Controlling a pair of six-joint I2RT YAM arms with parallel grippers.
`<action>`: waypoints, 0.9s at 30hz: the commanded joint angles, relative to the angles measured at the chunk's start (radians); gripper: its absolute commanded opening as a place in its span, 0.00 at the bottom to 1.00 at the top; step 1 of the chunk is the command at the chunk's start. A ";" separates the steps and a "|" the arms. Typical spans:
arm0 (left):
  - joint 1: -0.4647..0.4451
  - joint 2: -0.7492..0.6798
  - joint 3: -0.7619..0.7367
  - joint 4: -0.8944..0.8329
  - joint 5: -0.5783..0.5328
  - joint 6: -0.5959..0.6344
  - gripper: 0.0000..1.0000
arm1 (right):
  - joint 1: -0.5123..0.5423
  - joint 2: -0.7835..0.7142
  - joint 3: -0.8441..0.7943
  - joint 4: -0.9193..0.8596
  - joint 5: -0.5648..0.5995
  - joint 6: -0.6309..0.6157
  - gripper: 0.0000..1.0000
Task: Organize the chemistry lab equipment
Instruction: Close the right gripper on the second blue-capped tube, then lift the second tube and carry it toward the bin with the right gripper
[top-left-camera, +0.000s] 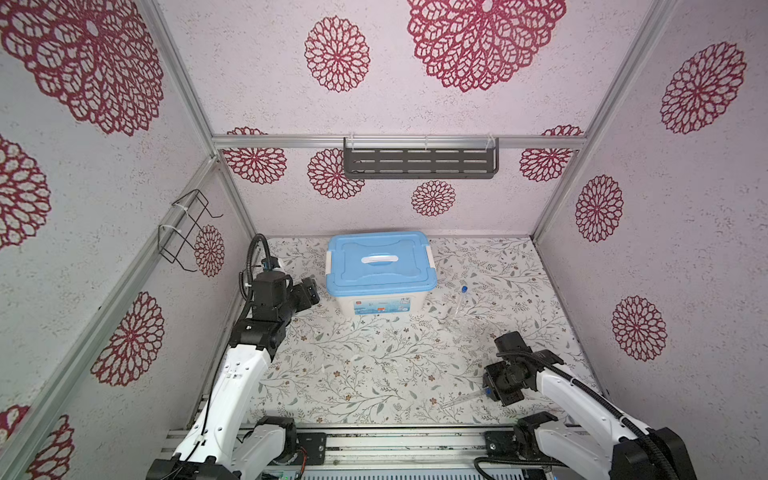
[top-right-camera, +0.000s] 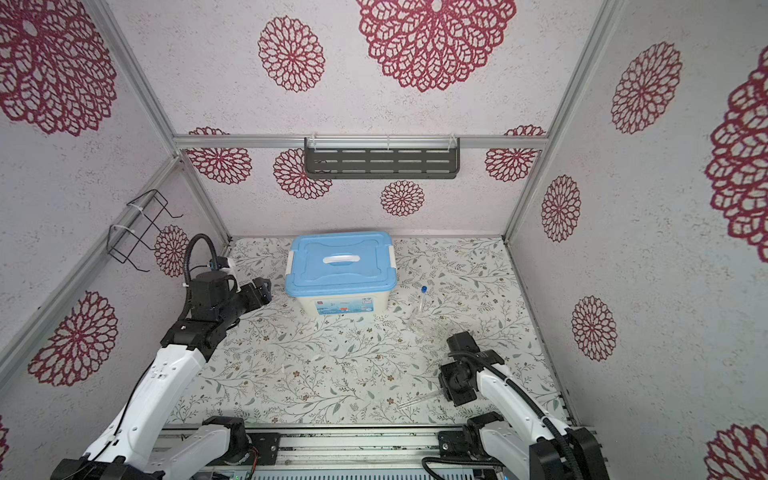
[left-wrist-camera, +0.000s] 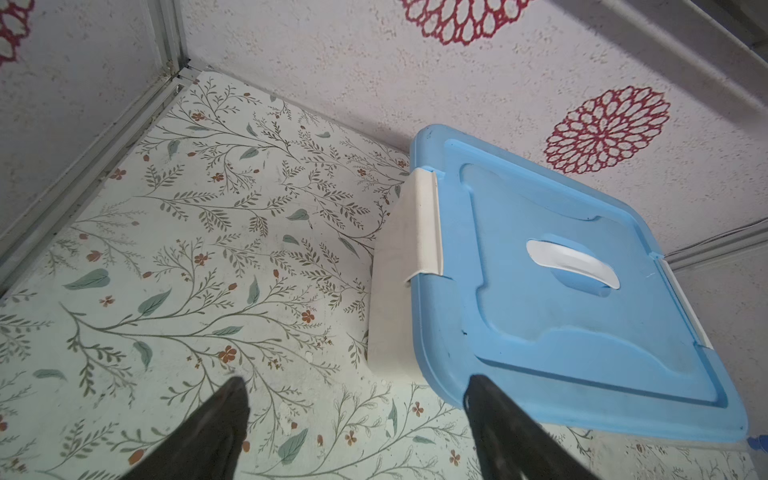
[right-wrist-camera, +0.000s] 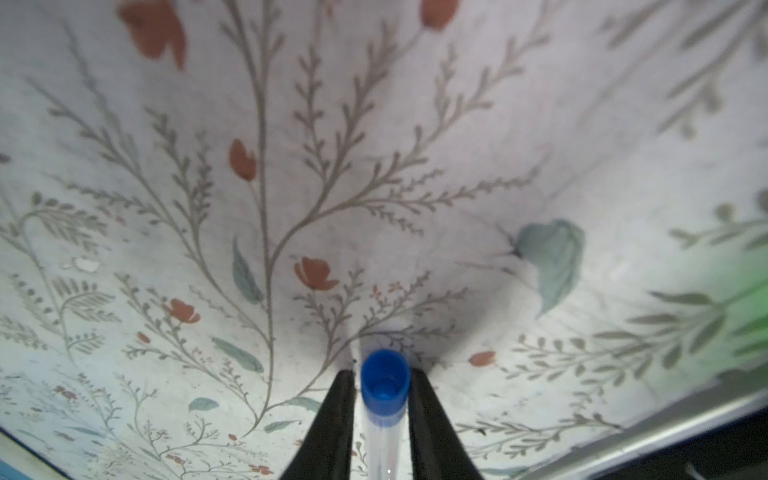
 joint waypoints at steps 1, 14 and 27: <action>-0.004 0.004 -0.010 0.027 0.001 -0.004 0.85 | -0.002 0.014 -0.017 0.022 0.029 0.036 0.24; -0.003 0.000 -0.010 0.023 0.001 -0.003 0.85 | 0.012 -0.026 0.229 -0.058 0.333 -0.326 0.22; -0.004 -0.001 -0.012 0.021 0.003 -0.009 0.85 | 0.120 -0.059 0.305 0.264 0.604 -0.837 0.17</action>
